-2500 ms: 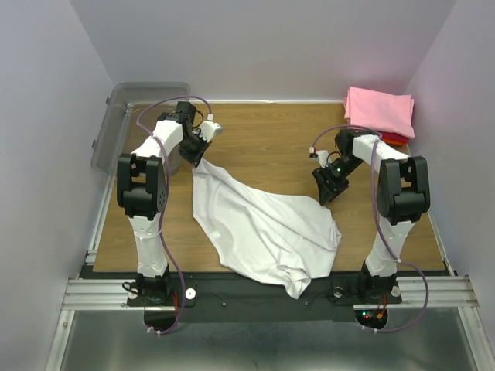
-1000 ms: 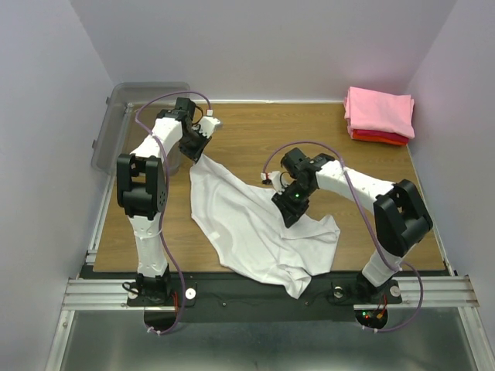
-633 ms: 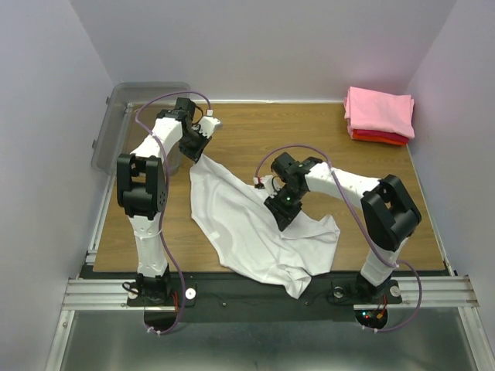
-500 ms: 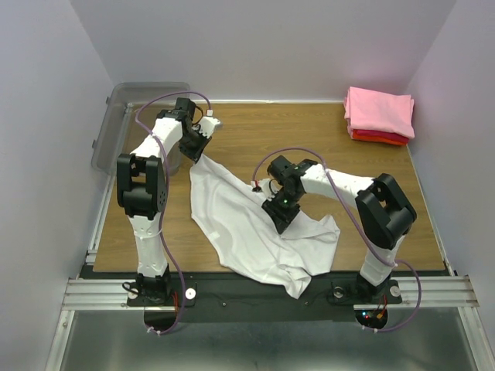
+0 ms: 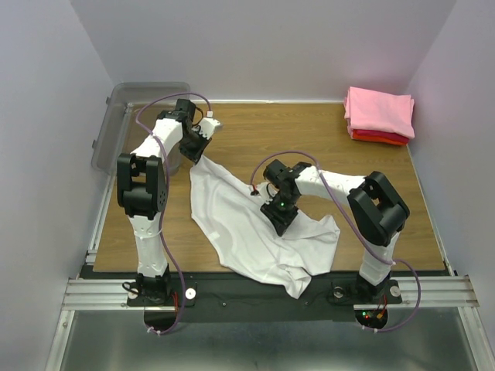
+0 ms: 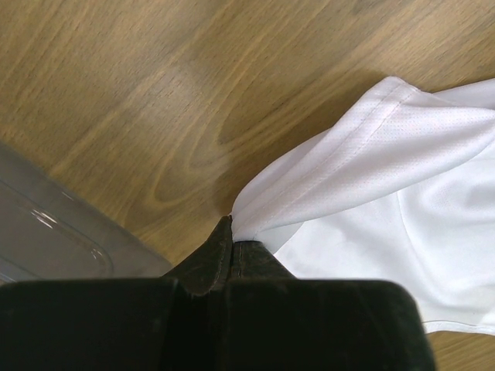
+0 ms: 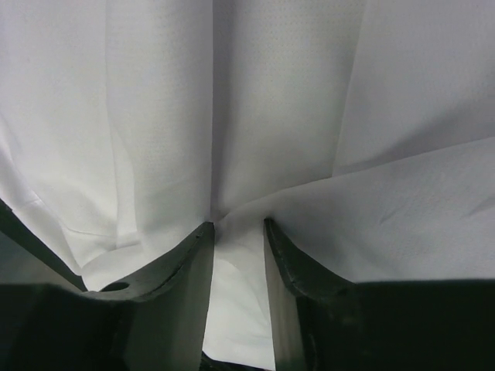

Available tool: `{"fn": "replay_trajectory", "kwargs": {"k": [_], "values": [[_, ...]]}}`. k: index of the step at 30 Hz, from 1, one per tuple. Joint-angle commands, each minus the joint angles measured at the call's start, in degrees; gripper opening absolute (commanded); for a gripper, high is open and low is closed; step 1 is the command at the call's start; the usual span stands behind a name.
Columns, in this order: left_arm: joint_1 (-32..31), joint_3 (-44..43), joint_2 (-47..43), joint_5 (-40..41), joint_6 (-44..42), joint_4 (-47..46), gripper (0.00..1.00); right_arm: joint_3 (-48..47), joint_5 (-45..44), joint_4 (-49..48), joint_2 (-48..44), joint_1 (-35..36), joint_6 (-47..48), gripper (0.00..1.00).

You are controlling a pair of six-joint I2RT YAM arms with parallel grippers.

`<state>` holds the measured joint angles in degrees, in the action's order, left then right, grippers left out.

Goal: Fold and stack the t-shirts
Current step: Flatten the tshirt out

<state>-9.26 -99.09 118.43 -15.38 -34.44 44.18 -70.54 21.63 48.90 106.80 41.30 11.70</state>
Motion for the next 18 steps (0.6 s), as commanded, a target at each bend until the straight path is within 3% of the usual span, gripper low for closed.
{"fn": "replay_trajectory", "kwargs": {"k": [1, 7, 12, 18], "values": [[0.03, 0.04, -0.74, -0.27, 0.07, 0.2, 0.0, -0.3, -3.34, -1.36, -0.89, 0.63, -0.37, 0.31], [0.12, -1.81, -1.18, -0.36, -0.11, 1.17, 0.0, 0.05, -8.43, 1.45, -5.99, 0.54, 0.86, 0.1], [0.2, -4.0, -1.45, -1.06, 0.16, 2.31, 0.0, -1.26, -11.6, 4.43, -10.38, -1.48, 2.71, 0.05], [0.73, -7.78, -3.64, -1.94, 0.68, 2.92, 0.0, -5.65, -16.09, 7.78, -12.85, -9.73, 8.59, 0.01]]}}
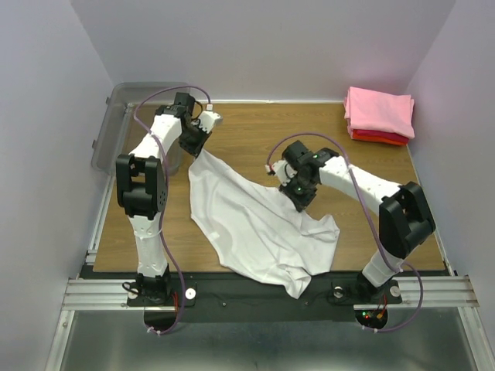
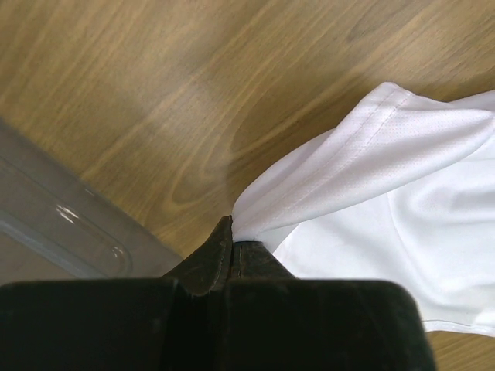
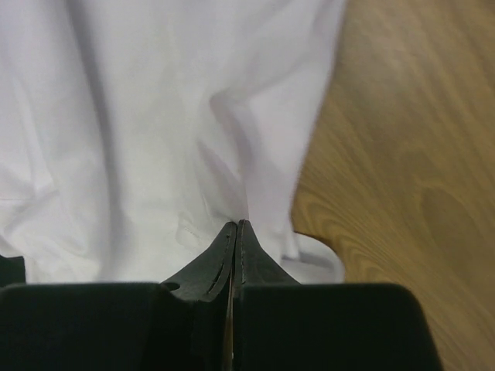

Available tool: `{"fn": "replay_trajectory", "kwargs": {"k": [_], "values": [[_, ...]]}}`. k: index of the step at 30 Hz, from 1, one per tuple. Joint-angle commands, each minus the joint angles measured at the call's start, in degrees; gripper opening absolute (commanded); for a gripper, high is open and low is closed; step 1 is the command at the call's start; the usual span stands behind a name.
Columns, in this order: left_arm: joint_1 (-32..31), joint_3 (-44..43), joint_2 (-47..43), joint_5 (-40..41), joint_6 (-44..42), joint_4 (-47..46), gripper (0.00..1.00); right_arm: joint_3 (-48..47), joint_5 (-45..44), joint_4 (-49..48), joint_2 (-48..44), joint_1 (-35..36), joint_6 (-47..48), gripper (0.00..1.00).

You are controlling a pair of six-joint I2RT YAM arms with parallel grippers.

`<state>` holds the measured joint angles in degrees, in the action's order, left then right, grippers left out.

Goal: Fold and stack the t-shirts
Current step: Flatten the tshirt out

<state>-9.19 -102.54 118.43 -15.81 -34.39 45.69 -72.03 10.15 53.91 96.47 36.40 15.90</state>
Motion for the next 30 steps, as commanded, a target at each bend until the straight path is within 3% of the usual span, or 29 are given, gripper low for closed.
{"fn": "replay_trajectory", "kwargs": {"k": [1, 5, 9, 18, 25, 30], "values": [[0.84, -6.16, -4.43, -2.02, 0.9, 1.5, 0.0, -6.26, -5.66, 3.13, -3.03, -7.9, 6.23, 0.01], [1.19, -11.18, -6.19, -2.82, 1.17, 2.03, 0.0, -12.85, -6.46, 5.67, -3.04, -14.33, 10.63, 0.01], [1.1, -13.65, -5.93, -3.26, 1.17, 3.78, 0.0, -17.79, -4.1, 7.79, -1.63, -16.01, 13.45, 0.01], [1.02, -5.22, -7.07, -3.79, 0.2, 1.6, 0.0, -16.38, 5.57, 7.53, 7.05, -18.91, 14.95, 0.01], [1.02, -3.8, -5.76, -3.52, -0.06, 0.63, 0.0, -25.17, 11.99, 7.09, 18.22, -25.85, 17.32, 0.01], [1.02, -4.95, -3.12, -3.43, 0.11, 0.63, 0.0, -37.09, 12.88, 7.17, 26.22, -30.07, 16.8, 0.31]]}}
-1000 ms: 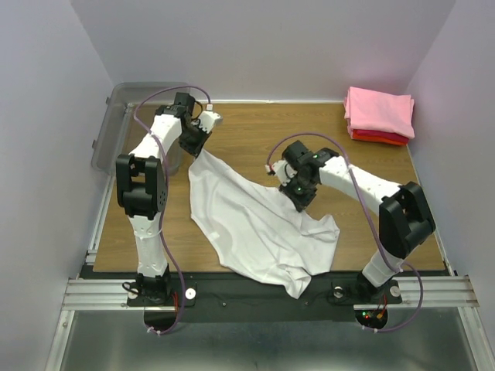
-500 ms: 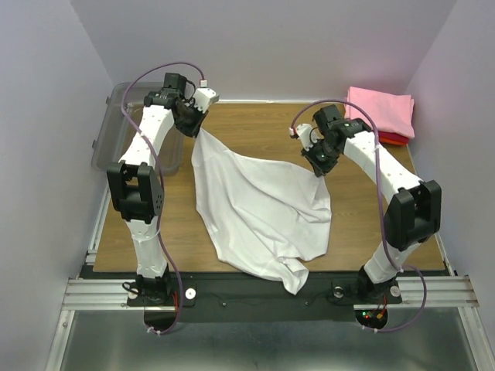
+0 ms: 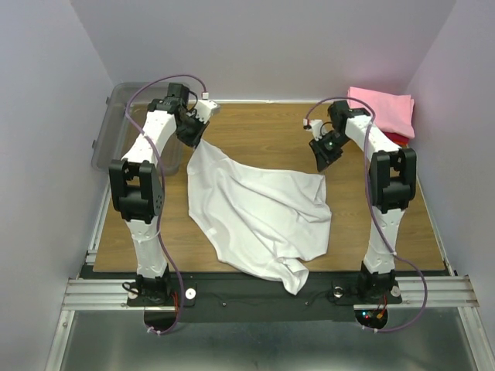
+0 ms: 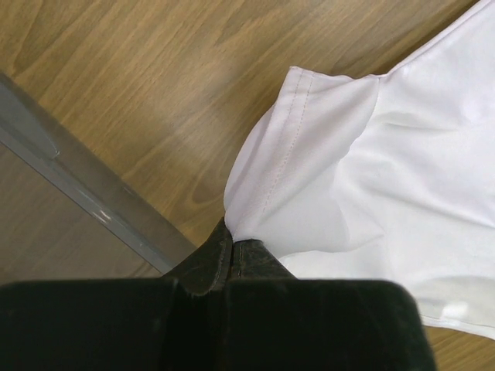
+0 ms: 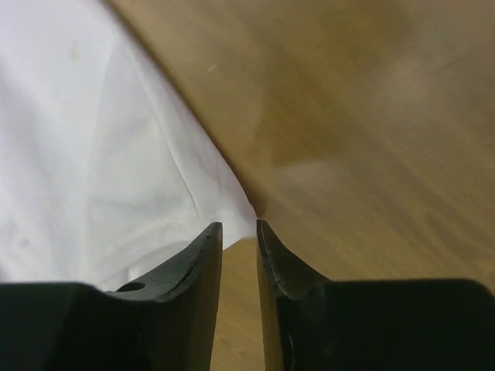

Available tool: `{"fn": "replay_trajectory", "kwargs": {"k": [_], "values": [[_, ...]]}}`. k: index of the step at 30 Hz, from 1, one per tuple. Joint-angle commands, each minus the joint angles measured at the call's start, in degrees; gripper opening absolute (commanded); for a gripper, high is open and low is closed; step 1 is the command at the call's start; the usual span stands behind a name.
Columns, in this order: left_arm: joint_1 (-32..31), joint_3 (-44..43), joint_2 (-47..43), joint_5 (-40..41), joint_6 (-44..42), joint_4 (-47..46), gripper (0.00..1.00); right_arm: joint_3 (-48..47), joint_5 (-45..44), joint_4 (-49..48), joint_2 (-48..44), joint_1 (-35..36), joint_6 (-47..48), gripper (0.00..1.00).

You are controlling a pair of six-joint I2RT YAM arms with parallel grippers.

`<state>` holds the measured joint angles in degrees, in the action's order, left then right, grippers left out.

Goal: Fold and stack the t-shirts
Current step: Flatten the tshirt out

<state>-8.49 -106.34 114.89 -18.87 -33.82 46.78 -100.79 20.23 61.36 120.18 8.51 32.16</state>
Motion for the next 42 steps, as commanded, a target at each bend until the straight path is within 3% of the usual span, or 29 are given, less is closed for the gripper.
{"fn": "replay_trajectory", "kwargs": {"k": [1, 5, 12, 28, 42], "values": [[0.32, -1.49, 1.03, -0.2, -0.54, -0.55, 0.0, -10.02, 2.54, -0.28, 4.52, -3.58, 0.18, 0.37], [0.32, -2.2, 2.35, -0.02, -0.54, -0.55, 0.0, -15.04, 4.55, 0.51, 6.38, -5.79, -0.52, 0.49], [0.32, -2.73, 4.2, 0.15, -0.54, -0.29, 0.0, -12.41, 10.09, 4.63, 6.99, -5.7, 2.81, 0.51], [0.32, -1.24, 5.17, 0.24, -0.37, -1.17, 0.0, -0.46, 8.69, 1.83, 2.34, -5.09, 2.47, 0.46], [0.32, -0.53, 5.69, 0.94, -0.54, -1.08, 0.0, 3.58, -0.09, -4.14, -3.99, 0.01, 4.23, 0.4]]}}
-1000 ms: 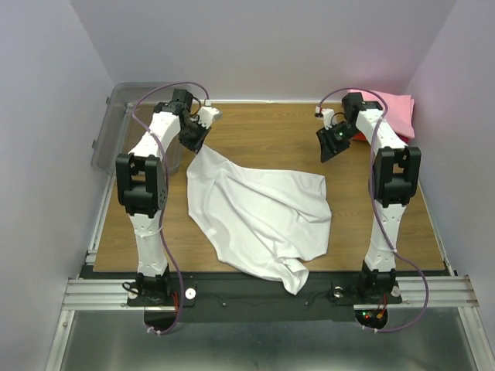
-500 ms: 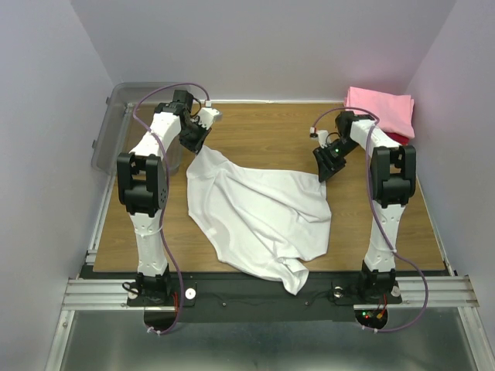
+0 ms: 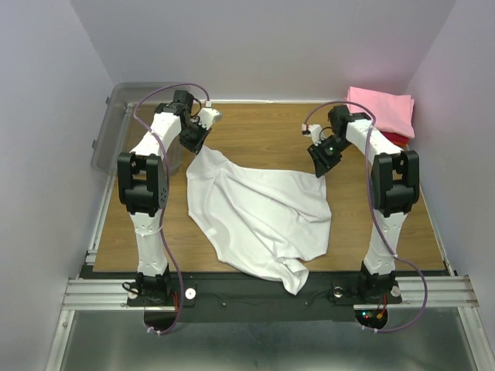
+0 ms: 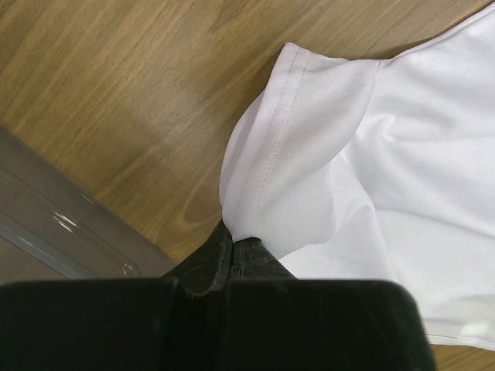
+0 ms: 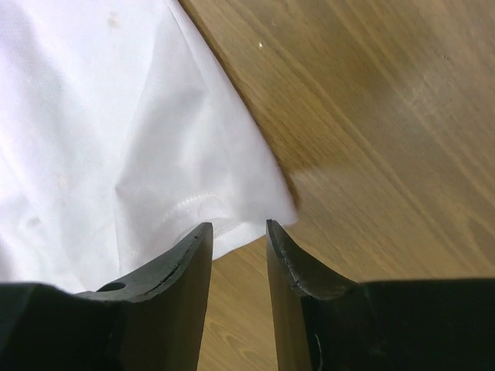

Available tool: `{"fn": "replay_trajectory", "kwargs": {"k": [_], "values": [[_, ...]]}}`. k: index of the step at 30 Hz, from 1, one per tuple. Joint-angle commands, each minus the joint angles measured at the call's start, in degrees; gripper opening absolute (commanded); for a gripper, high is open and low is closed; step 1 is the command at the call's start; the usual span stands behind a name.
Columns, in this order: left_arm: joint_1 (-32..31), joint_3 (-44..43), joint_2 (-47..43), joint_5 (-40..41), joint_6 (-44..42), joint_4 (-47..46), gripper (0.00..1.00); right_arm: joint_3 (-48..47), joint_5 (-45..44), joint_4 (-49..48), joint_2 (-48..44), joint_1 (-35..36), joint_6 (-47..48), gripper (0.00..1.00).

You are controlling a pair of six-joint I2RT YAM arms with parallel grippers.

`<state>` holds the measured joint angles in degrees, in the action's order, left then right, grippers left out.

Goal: Fold and stack the t-shirts
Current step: Flatten the tshirt out

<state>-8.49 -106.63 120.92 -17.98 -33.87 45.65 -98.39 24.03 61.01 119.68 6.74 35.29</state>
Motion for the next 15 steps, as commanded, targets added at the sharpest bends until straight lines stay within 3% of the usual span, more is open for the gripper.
{"fn": "replay_trajectory", "kwargs": {"k": [1, 15], "values": [[0.32, -0.33, -0.34, 0.05, -0.67, 0.14, 0.0, 1.62, -4.25, -3.97, -3.66, 2.13, 1.53, 0.4], [0.32, -0.77, 0.36, 0.14, -0.59, 0.49, 0.0, 3.03, -8.21, -5.55, -0.76, 3.8, 3.03, 0.39]]}}
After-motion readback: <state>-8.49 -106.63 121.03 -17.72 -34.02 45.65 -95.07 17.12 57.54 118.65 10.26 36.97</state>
